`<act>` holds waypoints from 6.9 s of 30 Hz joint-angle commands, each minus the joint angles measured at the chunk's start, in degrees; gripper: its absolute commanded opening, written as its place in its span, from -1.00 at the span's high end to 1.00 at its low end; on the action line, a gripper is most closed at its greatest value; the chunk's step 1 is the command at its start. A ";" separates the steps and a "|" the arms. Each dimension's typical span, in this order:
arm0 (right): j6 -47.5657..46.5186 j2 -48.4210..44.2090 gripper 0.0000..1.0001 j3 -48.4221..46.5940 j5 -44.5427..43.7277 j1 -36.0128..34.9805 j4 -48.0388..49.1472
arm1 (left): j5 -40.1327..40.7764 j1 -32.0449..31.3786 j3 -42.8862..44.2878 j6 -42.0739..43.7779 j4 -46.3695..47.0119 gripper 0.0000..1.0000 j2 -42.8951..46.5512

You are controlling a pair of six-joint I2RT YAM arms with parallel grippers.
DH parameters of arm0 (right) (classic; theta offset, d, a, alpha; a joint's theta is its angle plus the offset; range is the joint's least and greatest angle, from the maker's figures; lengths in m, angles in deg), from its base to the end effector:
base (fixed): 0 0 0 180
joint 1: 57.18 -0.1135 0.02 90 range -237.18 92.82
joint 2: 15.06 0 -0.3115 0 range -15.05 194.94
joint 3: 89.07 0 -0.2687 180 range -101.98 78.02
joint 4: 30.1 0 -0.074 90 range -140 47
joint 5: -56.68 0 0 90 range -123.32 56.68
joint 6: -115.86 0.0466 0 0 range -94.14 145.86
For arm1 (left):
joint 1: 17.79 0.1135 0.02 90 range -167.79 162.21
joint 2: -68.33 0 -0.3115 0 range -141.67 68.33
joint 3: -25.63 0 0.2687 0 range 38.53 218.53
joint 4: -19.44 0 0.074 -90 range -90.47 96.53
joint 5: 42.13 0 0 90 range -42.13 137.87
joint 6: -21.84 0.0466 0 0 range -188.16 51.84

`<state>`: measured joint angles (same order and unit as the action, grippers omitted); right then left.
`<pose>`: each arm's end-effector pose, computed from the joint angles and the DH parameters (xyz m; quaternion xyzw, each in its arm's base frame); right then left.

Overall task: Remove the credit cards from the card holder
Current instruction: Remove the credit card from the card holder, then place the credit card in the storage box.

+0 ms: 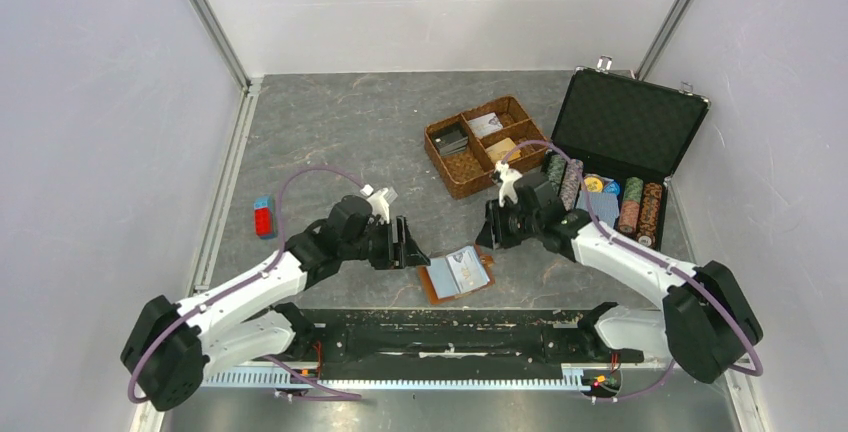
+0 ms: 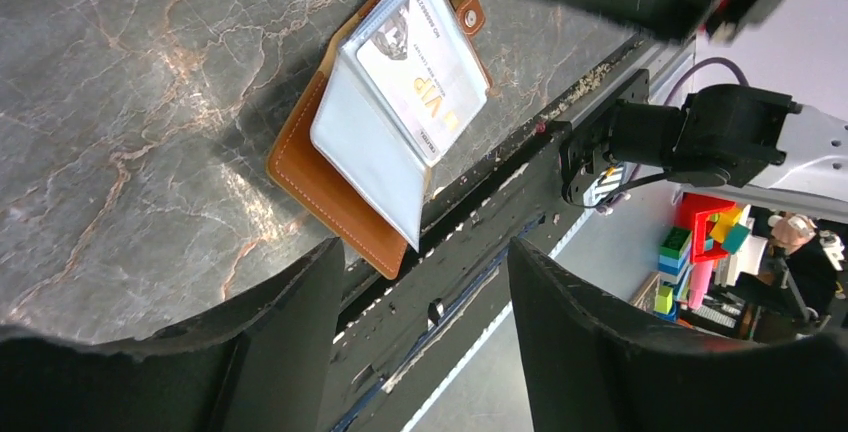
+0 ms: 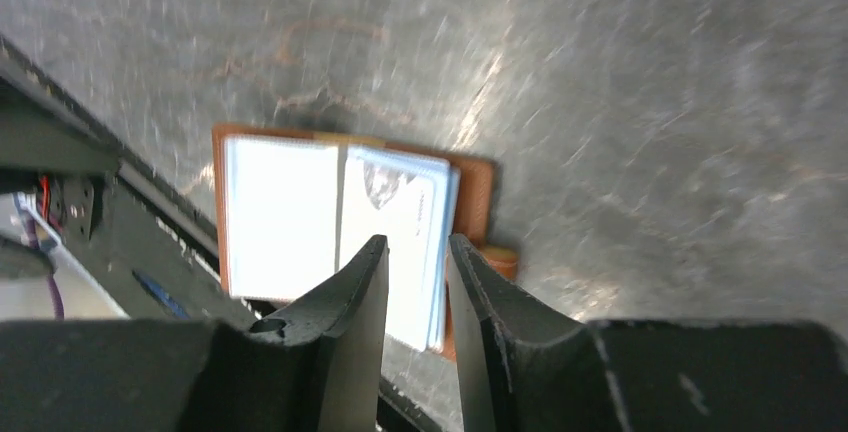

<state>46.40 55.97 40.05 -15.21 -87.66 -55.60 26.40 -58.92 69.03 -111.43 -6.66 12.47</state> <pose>0.2113 0.1412 0.2309 -0.1384 0.9059 0.2921 0.2736 0.1389 -0.1440 0.2402 0.0643 0.8865 -0.4107 0.2031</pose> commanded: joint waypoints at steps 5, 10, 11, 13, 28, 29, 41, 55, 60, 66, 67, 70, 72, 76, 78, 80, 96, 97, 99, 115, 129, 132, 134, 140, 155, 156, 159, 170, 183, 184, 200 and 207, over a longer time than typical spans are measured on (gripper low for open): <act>6.47 -4.48 0.34 7.60 1.85 -5.61 10.83 | -2.71 -2.03 -2.24 -8.38 19.59 -0.15 -7.62; 7.04 -1.77 0.34 7.77 4.30 -5.65 12.11 | -2.41 -5.32 -0.56 -9.16 22.66 -0.03 -13.25; 6.99 -1.45 0.34 7.99 4.62 -5.69 12.14 | -2.16 -6.06 -0.45 -9.70 23.58 -0.02 -14.17; 7.27 -0.86 0.35 8.58 5.03 -5.73 13.88 | -1.60 -7.35 -0.51 -10.85 25.50 0.00 -15.91; 7.11 3.79 0.41 15.46 4.37 -6.05 17.83 | 2.69 -9.06 -4.92 -10.14 34.43 0.11 -29.73; 7.34 3.70 0.42 15.85 4.05 -6.09 17.96 | 2.83 -9.07 -4.99 -9.94 34.92 0.11 -30.30; 9.15 2.66 0.47 17.58 2.19 -6.06 18.55 | 3.15 -9.06 -6.42 -9.55 40.14 0.11 -32.21; 18.10 0.05 0.53 24.59 0.91 -6.26 26.46 | 3.73 -9.06 -10.25 -13.56 52.00 0.18 -34.27; 18.99 -0.97 0.53 25.64 -0.06 -6.25 26.97 | 3.04 -9.06 -11.47 -16.23 58.09 0.21 -36.57; 19.80 -0.96 0.53 26.64 0.21 -6.26 27.99 | -0.16 -9.06 -12.10 -20.88 69.07 0.28 -43.59; 19.80 -0.94 0.53 26.56 0.18 -6.25 28.03 | -0.52 -9.06 -12.38 -21.65 70.85 0.30 -44.35; 19.93 -1.06 0.53 26.49 -0.13 -6.24 28.04 | -0.81 -9.03 -12.66 -22.30 72.78 0.39 -45.09; 19.94 -1.09 0.53 26.54 -0.23 -6.26 28.02 | -0.40 -9.06 -12.88 -21.89 72.12 0.43 -44.29; 20.07 -1.41 0.53 26.95 -0.57 -6.26 27.98 | 1.29 -9.06 -13.48 -20.90 68.71 0.47 -41.28; 20.07 -1.48 0.53 27.14 -0.74 -6.24 27.90 | 2.08 -9.06 -13.80 -20.52 67.43 0.56 -40.21; 20.07 -1.35 0.53 27.20 -0.71 -6.26 28.01 | 2.12 -8.99 -13.80 -20.36 66.84 0.69 -39.81; 19.98 -1.75 0.53 27.44 -0.84 -6.30 27.98 | 1.09 -9.06 -11.75 -20.10 65.42 0.57 -40.58; 19.96 -1.70 0.53 27.50 -0.79 -6.26 28.00 | 0.94 -9.04 -11.62 -20.08 65.43 0.57 -40.73; 19.98 -1.76 0.53 27.44 -0.81 -6.26 28.05 | 0.99 -9.06 -11.60 -20.10 65.40 0.57 -40.51; 19.73 -1.44 0.53 27.50 -1.56 -6.26 27.57 | 3.76 -7.78 -12.95 -19.57 52.01 0.95 -30.32; 7.63 -3.90 0.43 19.29 2.56 -6.17 21.89 | 2.82 -6.51 -11.78 -10.94 34.87 0.95 -18.28; 1.74 -6.71 0.37 16.06 4.84 -6.17 20.01 | 1.99 -6.14 -11.78 -9.44 32.67 0.95 -16.42; -1.86 -7.89 0.34 14.04 6.83 -6.15 19.00 | 1.42 -6.00 -11.49 -7.95 31.04 0.95 -15.00; -6.90 -7.16 0.24 11.38 18.39 -6.08 20.92 | -1.92 -5.65 -10.54 -2.83 27.08 0.95 -12.75; -18.42 2.49 0.08 1.61 37.02 -4.44 16.19 | -12.45 -5.59 -11.74 -0.84 28.81 0.95 -7.06; -18.97 3.15 0.08 1.22 37.35 -4.38 16.12 | -12.85 -5.55 -11.93 -0.98 28.94 0.95 -6.79; -19.80 5.25 0.08 0.05 39.57 -4.02 16.07 | -13.07 -5.55 -12.30 -1.28 29.51 0.95 -6.35; -27.05 11.25 0.11 -3.07 45.90 -3.95 9.00 | -13.93 -5.55 -11.87 -1.78 31.29 0.95 -7.06; -30.86 13.24 0.23 -3.33 46.61 -3.97 5.96 | -13.96 -5.55 -12.31 -2.35 32.22 0.95 -6.42; -30.95 13.09 0.27 -3.33 46.66 -3.97 5.97 | -13.95 -5.55 -12.39 -2.42 32.26 0.95 -6.47; -27.94 12.07 1.00 -4.13 47.98 -4.11 8.78 | -13.71 -5.55 -12.73 -3.48 33.74 0.95 -7.32; -23.71 7.81 1.00 -4.53 45.00 -2.96 10.05 | -9.52 -5.52 -9.45 -1.29 26.03 0.30 -5.00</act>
<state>20.41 67.47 37.84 31.26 -91.75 -49.44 14.99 -64.47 56.37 -115.08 22.43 5.26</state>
